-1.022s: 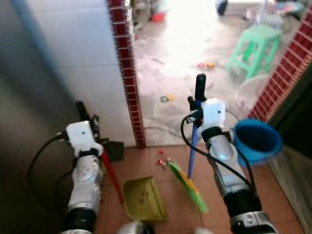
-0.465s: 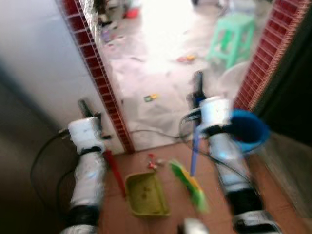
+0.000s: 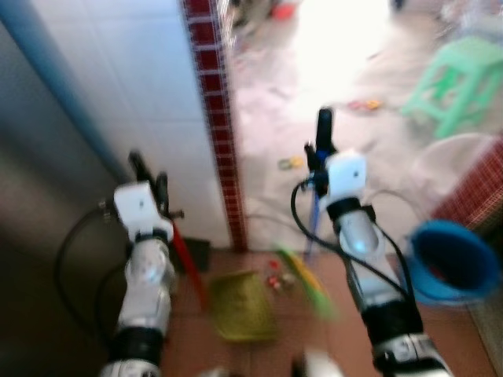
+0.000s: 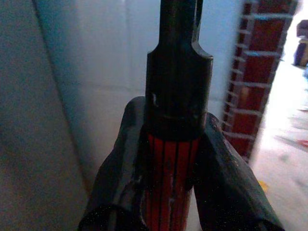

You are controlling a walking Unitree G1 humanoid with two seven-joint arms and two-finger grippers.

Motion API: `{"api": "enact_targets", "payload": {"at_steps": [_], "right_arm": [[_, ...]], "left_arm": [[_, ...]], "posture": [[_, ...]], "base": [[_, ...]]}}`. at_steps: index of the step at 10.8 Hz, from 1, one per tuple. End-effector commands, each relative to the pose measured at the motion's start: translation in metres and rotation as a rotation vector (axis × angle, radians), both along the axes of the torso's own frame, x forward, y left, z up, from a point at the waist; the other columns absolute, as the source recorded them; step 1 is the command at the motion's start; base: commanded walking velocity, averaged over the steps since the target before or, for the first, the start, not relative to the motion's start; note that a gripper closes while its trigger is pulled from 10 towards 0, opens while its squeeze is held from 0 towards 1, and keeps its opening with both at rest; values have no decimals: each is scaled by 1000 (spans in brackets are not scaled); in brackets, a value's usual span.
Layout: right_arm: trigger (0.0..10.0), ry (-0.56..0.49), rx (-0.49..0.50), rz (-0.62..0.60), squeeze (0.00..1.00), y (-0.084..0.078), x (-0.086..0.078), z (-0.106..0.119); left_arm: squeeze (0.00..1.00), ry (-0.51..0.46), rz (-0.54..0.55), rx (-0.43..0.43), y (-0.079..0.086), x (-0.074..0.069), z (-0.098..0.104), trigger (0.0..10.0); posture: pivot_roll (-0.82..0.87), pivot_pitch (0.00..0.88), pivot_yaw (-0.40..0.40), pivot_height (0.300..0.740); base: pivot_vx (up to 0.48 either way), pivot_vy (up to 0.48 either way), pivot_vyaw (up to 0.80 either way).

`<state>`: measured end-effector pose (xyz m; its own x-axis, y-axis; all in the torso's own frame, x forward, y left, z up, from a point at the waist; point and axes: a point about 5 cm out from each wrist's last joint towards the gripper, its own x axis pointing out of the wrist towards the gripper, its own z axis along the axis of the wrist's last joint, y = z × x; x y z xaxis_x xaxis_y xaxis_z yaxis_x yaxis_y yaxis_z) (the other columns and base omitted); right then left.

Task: Sweep floor

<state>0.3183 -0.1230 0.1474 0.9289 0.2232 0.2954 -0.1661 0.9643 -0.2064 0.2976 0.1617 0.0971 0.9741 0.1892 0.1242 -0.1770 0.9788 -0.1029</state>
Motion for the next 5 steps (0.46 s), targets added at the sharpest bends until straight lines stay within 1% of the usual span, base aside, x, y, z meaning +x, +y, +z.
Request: {"api": "enact_targets", "payload": {"at_steps": [1, 2, 4, 5], "right_arm": [[10000, -62, -12, 1, 0, -4, 0, 13], [10000, -65, -4, 6, 0, -3, 0, 13], [10000, -74, -22, -8, 0, -7, 3, 15], [10000, -74, -21, -6, 0, -7, 4, 16]], "left_arm": [[0, -78, 15, -8, 0, 5, 18, 10000], [0, -72, 36, -9, 3, 6, 16, 10000], [0, -19, 29, -18, -3, 7, 5, 10000], [0, 15, 2, -19, -9, 8, 0, 10000]], "posture": [[-133, 0, 101, 740], [-133, 0, 101, 740], [-130, 0, 96, 740], [-132, 0, 96, 740]], "base": [[330, 349, 0], [0, 326, 0], [0, 0, 0], [0, 0, 0]]}}
